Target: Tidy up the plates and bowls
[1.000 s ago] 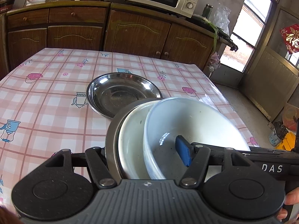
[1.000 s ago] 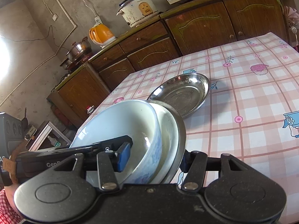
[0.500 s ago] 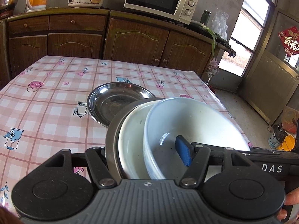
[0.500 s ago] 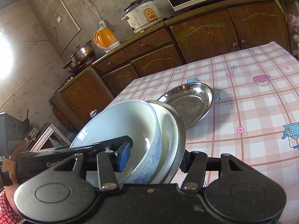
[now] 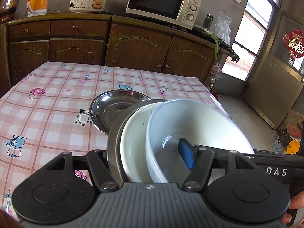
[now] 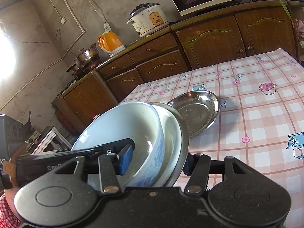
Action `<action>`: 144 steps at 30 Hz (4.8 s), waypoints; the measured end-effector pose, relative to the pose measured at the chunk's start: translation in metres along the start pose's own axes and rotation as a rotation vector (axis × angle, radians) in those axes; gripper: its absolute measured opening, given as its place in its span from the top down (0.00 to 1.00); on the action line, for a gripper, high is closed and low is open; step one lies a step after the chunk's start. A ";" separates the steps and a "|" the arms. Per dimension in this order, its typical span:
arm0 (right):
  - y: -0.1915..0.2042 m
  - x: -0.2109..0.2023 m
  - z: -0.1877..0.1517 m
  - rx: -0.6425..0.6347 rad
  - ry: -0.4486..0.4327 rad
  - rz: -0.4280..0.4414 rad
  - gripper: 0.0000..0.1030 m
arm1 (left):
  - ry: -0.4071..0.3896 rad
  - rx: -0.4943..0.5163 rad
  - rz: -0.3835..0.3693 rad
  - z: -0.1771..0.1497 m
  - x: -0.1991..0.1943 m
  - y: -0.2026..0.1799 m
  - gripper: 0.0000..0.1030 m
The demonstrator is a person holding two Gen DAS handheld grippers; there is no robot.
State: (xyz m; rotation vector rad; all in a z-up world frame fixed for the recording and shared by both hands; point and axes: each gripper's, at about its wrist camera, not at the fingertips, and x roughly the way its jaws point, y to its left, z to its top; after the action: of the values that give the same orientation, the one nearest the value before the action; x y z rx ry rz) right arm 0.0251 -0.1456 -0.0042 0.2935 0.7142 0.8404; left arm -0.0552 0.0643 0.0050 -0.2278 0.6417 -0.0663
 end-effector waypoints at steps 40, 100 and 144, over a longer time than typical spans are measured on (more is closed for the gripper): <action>0.002 -0.004 0.011 -0.006 -0.019 0.001 0.37 | -0.007 -0.005 -0.002 0.012 0.001 -0.001 0.36; 0.009 -0.005 0.038 -0.032 -0.076 -0.005 0.37 | -0.064 0.012 -0.015 0.035 0.007 -0.003 0.36; 0.009 -0.010 0.050 -0.045 -0.100 -0.008 0.37 | -0.096 0.027 -0.022 0.048 0.010 -0.007 0.36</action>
State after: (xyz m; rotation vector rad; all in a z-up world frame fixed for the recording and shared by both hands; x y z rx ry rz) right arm 0.0498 -0.1456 0.0411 0.2898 0.6023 0.8275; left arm -0.0188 0.0656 0.0380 -0.2112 0.5430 -0.0847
